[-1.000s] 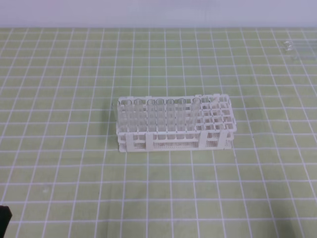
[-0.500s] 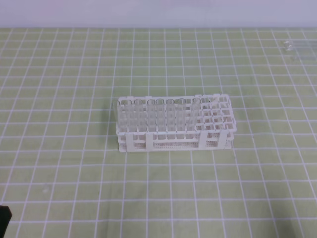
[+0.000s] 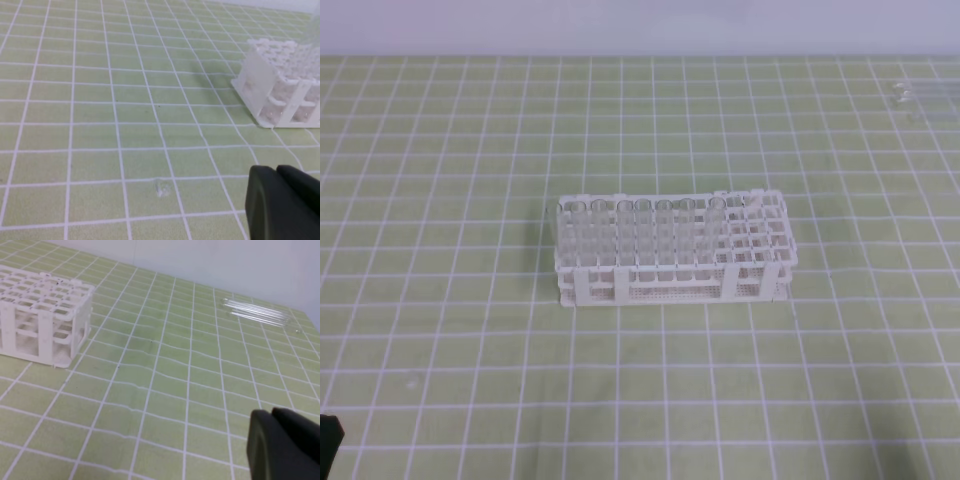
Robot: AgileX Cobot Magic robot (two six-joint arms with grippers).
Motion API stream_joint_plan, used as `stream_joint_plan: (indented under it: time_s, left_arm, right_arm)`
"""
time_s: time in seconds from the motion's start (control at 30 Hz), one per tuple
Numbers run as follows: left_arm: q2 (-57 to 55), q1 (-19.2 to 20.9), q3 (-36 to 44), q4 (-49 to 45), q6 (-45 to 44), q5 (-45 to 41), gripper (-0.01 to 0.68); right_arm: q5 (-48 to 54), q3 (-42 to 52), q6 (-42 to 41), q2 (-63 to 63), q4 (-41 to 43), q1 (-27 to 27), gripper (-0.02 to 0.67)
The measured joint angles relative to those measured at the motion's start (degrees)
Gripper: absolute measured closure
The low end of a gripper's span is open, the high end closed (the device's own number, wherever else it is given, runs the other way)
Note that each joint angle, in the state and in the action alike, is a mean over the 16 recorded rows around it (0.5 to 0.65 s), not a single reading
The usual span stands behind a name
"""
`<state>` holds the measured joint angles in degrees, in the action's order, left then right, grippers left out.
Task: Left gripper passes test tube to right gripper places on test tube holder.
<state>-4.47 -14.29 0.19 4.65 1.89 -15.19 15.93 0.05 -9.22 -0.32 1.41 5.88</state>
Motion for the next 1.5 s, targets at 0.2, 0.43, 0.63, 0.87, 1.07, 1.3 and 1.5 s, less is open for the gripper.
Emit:
stream_joint_plan:
  time_s: [0.2, 0.43, 0.63, 0.87, 1.07, 1.3, 1.5]
  left_arm:
    - [2.5, 1.4, 0.2, 0.0, 0.0, 0.3, 0.673]
    - [5.2, 4.2, 0.3, 0.0, 0.1, 0.7, 0.673]
    - [5.4, 6.9, 0.2, 0.0, 0.0, 0.5, 0.673]
    - [5.3, 8.6, 0.1, 0.0, 0.0, 0.1, 0.673]
    - [5.6, 9.4, 0.1, 0.0, 0.0, 0.0, 0.673]
    - [5.9, 9.6, 0.3, 0.0, 0.0, 0.2, 0.673]
    - [6.1, 9.6, 0.4, 0.0, 0.0, 0.2, 0.673]
  right_arm:
    - [0.0, 0.0, 0.0, 0.0, 0.0, 0.0, 0.651]
    - [0.1, 0.0, 0.0, 0.0, 0.1, 0.0, 0.651]
    - [0.1, 0.0, 0.0, 0.0, 0.1, 0.0, 0.651]
    - [0.1, 0.0, 0.0, 0.0, 0.1, 0.0, 0.651]
    - [0.1, 0.0, 0.0, 0.0, 0.1, 0.0, 0.651]
    - [0.1, 0.0, 0.0, 0.0, 0.1, -0.1, 0.651]
    - [0.1, 0.0, 0.0, 0.0, 0.1, -0.3, 0.651]
